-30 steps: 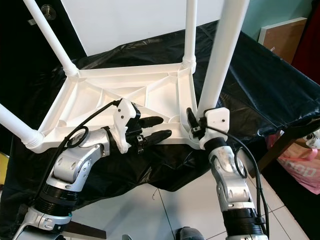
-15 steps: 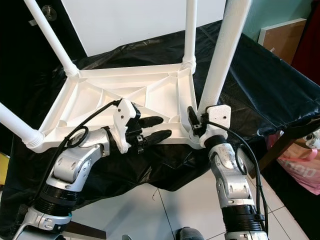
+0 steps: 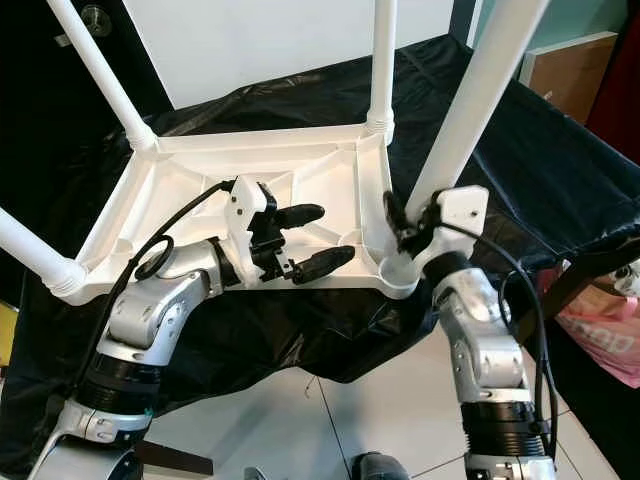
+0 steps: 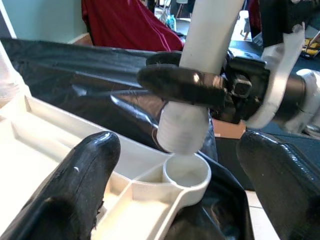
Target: Building children table
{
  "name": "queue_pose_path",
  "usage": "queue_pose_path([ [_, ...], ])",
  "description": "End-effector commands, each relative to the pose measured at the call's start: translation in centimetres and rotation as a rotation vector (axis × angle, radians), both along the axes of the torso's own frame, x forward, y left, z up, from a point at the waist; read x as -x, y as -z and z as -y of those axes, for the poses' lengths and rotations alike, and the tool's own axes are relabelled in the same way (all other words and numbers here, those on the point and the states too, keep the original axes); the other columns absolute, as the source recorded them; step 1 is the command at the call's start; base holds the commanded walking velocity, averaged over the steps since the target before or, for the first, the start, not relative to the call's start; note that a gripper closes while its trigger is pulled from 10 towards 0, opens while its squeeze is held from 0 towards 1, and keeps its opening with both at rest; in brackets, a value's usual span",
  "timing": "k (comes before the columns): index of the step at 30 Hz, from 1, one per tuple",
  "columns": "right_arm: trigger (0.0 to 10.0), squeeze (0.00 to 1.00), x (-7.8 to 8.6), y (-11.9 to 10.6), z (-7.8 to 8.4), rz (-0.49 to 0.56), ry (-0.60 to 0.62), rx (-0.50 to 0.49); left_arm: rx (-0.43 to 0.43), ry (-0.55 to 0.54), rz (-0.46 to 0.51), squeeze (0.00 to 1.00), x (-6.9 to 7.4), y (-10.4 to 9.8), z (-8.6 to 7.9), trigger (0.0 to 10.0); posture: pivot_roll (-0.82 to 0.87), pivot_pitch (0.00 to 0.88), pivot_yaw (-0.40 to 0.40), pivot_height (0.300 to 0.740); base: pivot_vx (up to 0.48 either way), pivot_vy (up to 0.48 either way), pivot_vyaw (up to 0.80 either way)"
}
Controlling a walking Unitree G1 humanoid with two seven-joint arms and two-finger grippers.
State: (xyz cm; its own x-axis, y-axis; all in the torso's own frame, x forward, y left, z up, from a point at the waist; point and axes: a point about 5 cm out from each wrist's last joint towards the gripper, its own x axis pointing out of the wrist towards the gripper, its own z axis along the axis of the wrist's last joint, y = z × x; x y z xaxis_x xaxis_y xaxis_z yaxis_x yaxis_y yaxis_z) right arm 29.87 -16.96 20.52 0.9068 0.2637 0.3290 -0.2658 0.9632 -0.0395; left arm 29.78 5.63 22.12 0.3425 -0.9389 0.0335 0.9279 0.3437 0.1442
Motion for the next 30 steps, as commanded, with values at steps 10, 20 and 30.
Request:
queue_pose_path([
  [10,10.0,0.00,0.2,-1.7,-1.9,-0.002,-0.235,0.157,0.104,0.092,0.090,0.00,0.4,-3.6,2.6,10.0,-0.24,0.074,0.065,0.740,0.000,0.000,0.00],
  [20,10.0,0.00,0.2,-0.4,-2.5,-0.097,-0.378,0.331,0.078,0.197,0.169,0.00,1.0,-5.0,3.6,10.0,-0.24,0.067,0.067,0.740,0.000,0.000,0.00],
  [30,10.0,0.00,0.7,0.0,-2.8,-0.144,-0.496,0.418,0.039,0.202,0.226,0.00,0.2,-6.0,3.5,10.0,-0.24,0.063,0.067,0.740,0.000,0.000,0.00],
])
